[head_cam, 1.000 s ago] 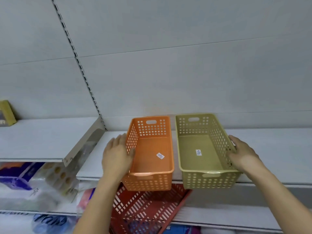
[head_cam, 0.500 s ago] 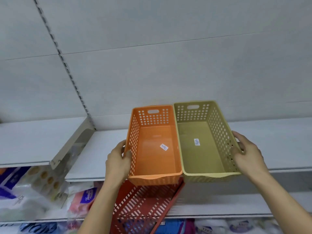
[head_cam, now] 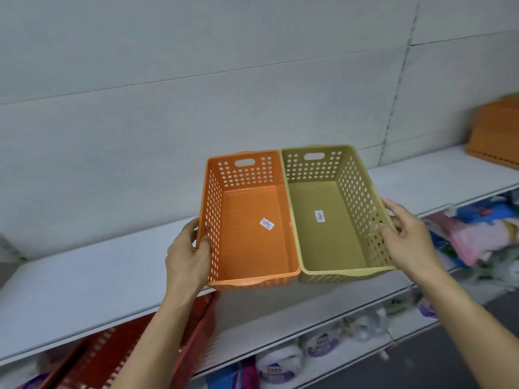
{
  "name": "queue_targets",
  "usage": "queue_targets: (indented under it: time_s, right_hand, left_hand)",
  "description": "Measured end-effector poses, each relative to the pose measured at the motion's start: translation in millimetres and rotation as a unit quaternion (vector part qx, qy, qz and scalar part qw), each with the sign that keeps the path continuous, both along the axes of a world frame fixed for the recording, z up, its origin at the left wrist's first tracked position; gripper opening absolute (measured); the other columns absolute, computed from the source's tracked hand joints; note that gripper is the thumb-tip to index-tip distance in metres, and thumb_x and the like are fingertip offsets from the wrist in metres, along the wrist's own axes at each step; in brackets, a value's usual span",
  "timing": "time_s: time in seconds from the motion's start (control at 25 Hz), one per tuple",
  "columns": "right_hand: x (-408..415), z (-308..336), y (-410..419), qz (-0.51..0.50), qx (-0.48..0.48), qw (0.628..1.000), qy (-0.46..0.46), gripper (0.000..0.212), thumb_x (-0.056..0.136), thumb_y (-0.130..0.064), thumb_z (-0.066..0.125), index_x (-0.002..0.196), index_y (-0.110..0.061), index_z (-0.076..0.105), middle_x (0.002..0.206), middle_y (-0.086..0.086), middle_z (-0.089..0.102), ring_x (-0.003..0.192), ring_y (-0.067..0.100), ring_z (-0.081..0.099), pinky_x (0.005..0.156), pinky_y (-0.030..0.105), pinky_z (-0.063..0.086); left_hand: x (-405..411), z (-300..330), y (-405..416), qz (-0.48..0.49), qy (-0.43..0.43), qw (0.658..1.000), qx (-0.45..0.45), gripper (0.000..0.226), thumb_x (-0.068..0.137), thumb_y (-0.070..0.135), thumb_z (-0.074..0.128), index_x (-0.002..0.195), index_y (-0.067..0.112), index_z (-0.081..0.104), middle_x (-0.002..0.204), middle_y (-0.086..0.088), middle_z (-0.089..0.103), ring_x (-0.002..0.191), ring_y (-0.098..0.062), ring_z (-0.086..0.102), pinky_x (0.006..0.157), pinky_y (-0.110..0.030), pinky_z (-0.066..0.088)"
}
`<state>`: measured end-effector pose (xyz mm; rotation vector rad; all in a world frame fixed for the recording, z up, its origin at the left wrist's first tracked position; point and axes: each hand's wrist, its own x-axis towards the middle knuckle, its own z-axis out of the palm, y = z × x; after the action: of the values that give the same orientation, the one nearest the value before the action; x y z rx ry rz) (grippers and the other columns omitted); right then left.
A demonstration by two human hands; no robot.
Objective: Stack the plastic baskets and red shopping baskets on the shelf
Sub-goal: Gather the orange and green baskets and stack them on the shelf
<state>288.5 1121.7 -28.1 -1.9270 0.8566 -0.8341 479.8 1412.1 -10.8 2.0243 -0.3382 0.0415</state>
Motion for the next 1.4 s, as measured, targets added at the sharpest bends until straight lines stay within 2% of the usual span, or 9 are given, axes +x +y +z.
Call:
queue_targets:
  time_s: [0.16,0.48,0.68,0.8,0.96,1.08,1.16,1.28,1.4]
  right_hand:
    - [-80,15,-86,-0.026,-0.009,1.000,-0.004,0.056,0.088,-0.001,0.050,0.132,-0.034,0.052,0.099,-0.007,0.070,0.090,0.015,0.067,0.082,0.042,0.055]
    - [-227,39,-248,-0.097,-0.014,0.995,-0.031,0.057,0.089,-0.001,0.050,0.132,-0.039,0.050,0.105,-0.008,0.070,0.088,0.015,0.068,0.080,0.046,0.056]
    - [-286,58,-319,-0.148,-0.017,0.987,-0.068,0.058,0.089,0.003,0.049,0.136,-0.031,0.049,0.107,-0.003,0.070,0.076,0.000,0.067,0.076,0.044,0.057]
    - [-307,75,-360,-0.170,-0.026,0.982,-0.078,0.053,0.091,0.005,0.046,0.134,-0.027,0.051,0.105,0.000,0.069,0.066,0.000,0.057,0.077,0.041,0.052]
    - [-321,102,-435,-0.180,-0.054,0.978,-0.088,0.053,0.090,0.004,0.048,0.136,-0.023,0.051,0.107,0.003,0.068,0.082,0.007,0.064,0.079,0.039,0.054]
    - [-321,127,-499,-0.181,-0.092,0.976,-0.084,0.053,0.090,0.002,0.049,0.137,-0.022,0.050,0.100,-0.002,0.066,0.080,0.007,0.062,0.081,0.045,0.054]
    - [-319,140,-544,-0.173,-0.106,0.975,-0.095,0.053,0.090,0.002,0.050,0.138,-0.021,0.050,0.103,0.001,0.067,0.079,0.002,0.062,0.079,0.041,0.054]
    - [-319,151,-608,-0.156,-0.105,0.976,-0.112,0.055,0.090,0.004,0.050,0.139,-0.021,0.048,0.095,-0.014,0.064,0.071,-0.007,0.063,0.072,0.033,0.053]
    - [-323,156,-667,-0.149,-0.108,0.975,-0.126,0.055,0.091,0.002,0.050,0.140,-0.022,0.047,0.100,-0.008,0.066,0.081,0.002,0.065,0.078,0.039,0.055]
  left_hand:
    - [-56,-4,-100,-0.040,-0.007,0.999,-0.033,0.037,0.093,0.024,0.046,0.127,0.036,0.055,0.115,0.007,0.066,0.097,-0.016,0.065,0.091,-0.047,0.054]
    - [-164,-3,-302,-0.111,-0.006,0.991,-0.072,0.034,0.096,0.023,0.048,0.128,0.033,0.054,0.110,0.012,0.061,0.102,-0.018,0.063,0.089,-0.049,0.054]
    - [-201,19,-409,-0.162,-0.008,0.983,-0.088,0.033,0.097,0.023,0.048,0.129,0.032,0.054,0.108,0.012,0.060,0.100,-0.019,0.064,0.086,-0.047,0.056]
    - [-214,34,-470,-0.185,-0.011,0.977,-0.106,0.032,0.096,0.024,0.048,0.124,0.038,0.055,0.113,0.009,0.064,0.100,-0.018,0.065,0.085,-0.049,0.057]
    - [-225,61,-548,-0.199,-0.031,0.971,-0.126,0.032,0.097,0.022,0.049,0.125,0.036,0.055,0.110,0.013,0.063,0.102,-0.018,0.063,0.086,-0.047,0.056]
    - [-226,81,-607,-0.194,-0.060,0.969,-0.144,0.036,0.097,0.023,0.049,0.131,0.033,0.053,0.112,0.010,0.062,0.104,-0.020,0.064,0.088,-0.049,0.055]
    - [-224,90,-644,-0.183,-0.071,0.969,-0.151,0.037,0.097,0.023,0.049,0.132,0.034,0.052,0.115,0.008,0.064,0.100,-0.020,0.065,0.086,-0.050,0.056]
    - [-225,103,-695,-0.156,-0.087,0.973,-0.148,0.039,0.097,0.023,0.049,0.135,0.032,0.050,0.120,0.001,0.066,0.094,-0.021,0.066,0.083,-0.048,0.057]
    - [-230,111,-743,-0.138,-0.094,0.975,-0.149,0.040,0.098,0.023,0.049,0.137,0.031,0.048,0.122,-0.001,0.066,0.096,-0.024,0.066,0.083,-0.049,0.057]
